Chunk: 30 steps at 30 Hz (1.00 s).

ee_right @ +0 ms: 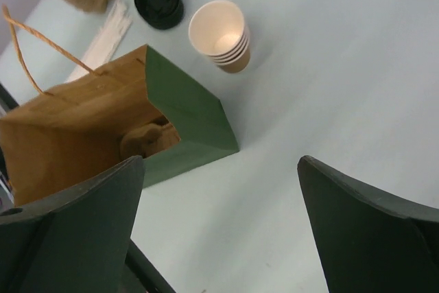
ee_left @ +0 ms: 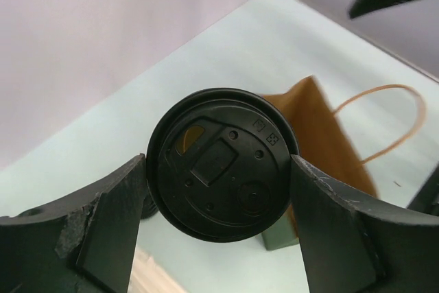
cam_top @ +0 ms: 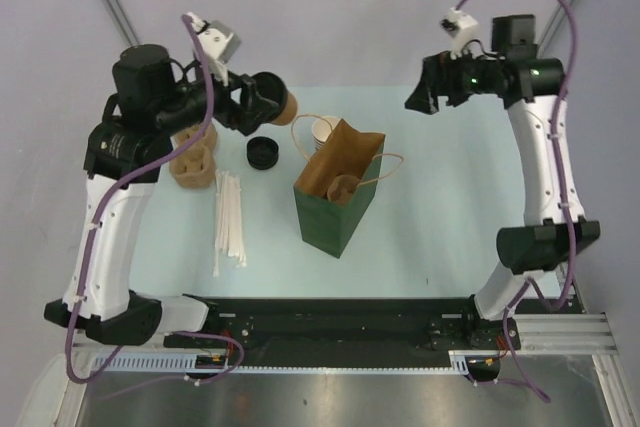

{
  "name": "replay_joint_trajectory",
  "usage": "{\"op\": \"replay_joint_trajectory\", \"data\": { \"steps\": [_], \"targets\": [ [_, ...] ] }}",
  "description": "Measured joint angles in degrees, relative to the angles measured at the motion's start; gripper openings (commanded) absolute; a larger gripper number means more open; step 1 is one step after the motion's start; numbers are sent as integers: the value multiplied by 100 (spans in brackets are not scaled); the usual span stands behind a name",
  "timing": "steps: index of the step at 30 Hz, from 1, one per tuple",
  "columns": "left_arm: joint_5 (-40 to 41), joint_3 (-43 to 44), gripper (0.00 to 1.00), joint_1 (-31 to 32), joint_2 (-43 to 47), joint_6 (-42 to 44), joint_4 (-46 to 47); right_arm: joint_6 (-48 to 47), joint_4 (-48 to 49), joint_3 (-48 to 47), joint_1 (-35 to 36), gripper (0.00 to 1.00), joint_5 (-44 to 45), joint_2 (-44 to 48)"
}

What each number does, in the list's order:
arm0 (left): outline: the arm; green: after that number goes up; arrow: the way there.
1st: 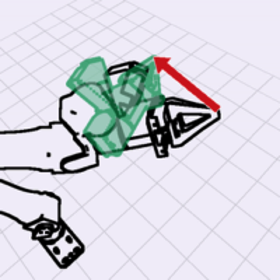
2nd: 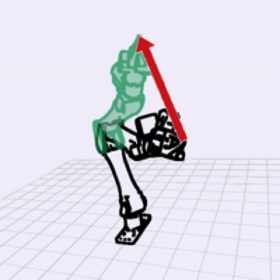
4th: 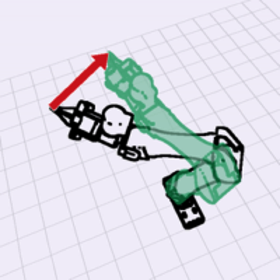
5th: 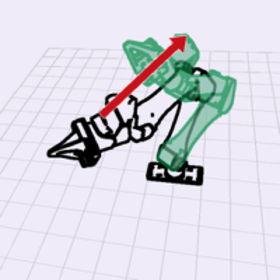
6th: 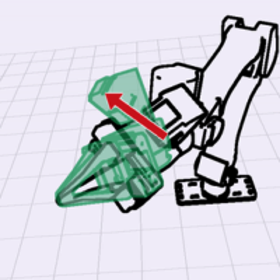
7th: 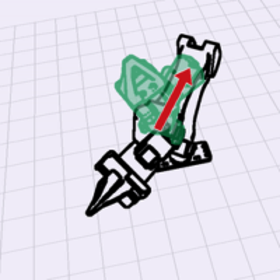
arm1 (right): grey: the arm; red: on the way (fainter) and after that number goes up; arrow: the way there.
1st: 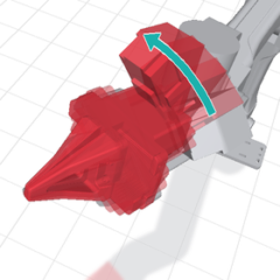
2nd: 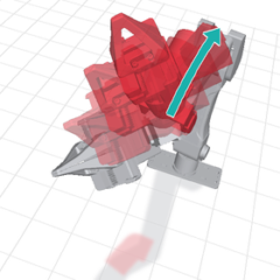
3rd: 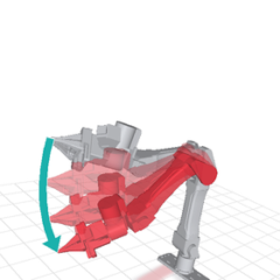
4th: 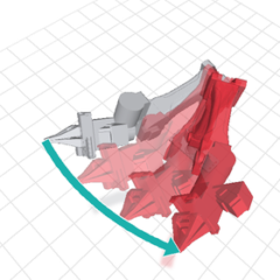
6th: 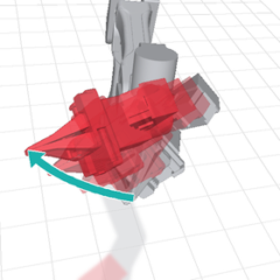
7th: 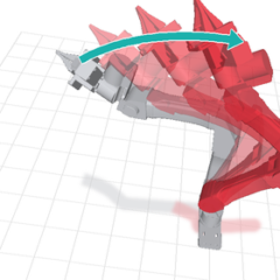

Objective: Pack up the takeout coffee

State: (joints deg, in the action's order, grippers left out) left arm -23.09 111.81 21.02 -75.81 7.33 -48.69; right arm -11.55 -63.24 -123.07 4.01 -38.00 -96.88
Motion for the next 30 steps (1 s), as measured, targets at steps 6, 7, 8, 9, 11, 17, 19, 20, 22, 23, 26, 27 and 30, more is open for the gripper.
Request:
{"op": "replay_joint_trajectory", "data": {
  "steps": [6,7,8,9,11,17,19,20,22,23,26,27,30],
  "targets": [
    [-387,-1132,61,-1443,400,-179,9,-957,-688,-1266,970,97,304,-1373],
    [-428,-1368,61,-1602,448,-195,39,-1097,-774,-1370,1104,97,337,-1545],
    [-457,-1611,61,-1727,503,-197,57,-1220,-863,-1445,1213,96,385,-1681],
    [-463,-1784,62,-1805,531,-197,44,-1353,-933,-1462,1340,96,439,-1786],
    [-522,-2245,62,-1917,588,-199,138,-1565,-1060,-1462,1523,94,544,-1921],
    [-564,-3287,62,-1961,616,-236,391,-2039,-1276,-1462,1971,83,791,-2103],
    [-566,-3471,62,-1961,616,-243,487,-2149,-1292,-1462,2079,72,896,-2107],
    [-566,-3543,62,-1961,616,-251,535,-2177,-1287,-1462,2111,68,931,-2107],
    [-566,-3630,62,-1961,616,-289,654,-2223,-1290,-1462,2159,55,1003,-2109],
    [-568,-3663,62,-1961,616,-306,737,-2251,-1290,-1462,2170,50,1045,-2109],
    [-581,-3729,62,-1961,616,-387,949,-2345,-1300,-1451,2184,12,1102,-2109],
    [-597,-3757,62,-1961,616,-420,1049,-2365,-1300,-1429,2194,4,1102,-2109],
    [-660,-3777,62,-1963,616,-505,1220,-2476,-1327,-1384,2203,0,1104,-2109]
  ]
}}
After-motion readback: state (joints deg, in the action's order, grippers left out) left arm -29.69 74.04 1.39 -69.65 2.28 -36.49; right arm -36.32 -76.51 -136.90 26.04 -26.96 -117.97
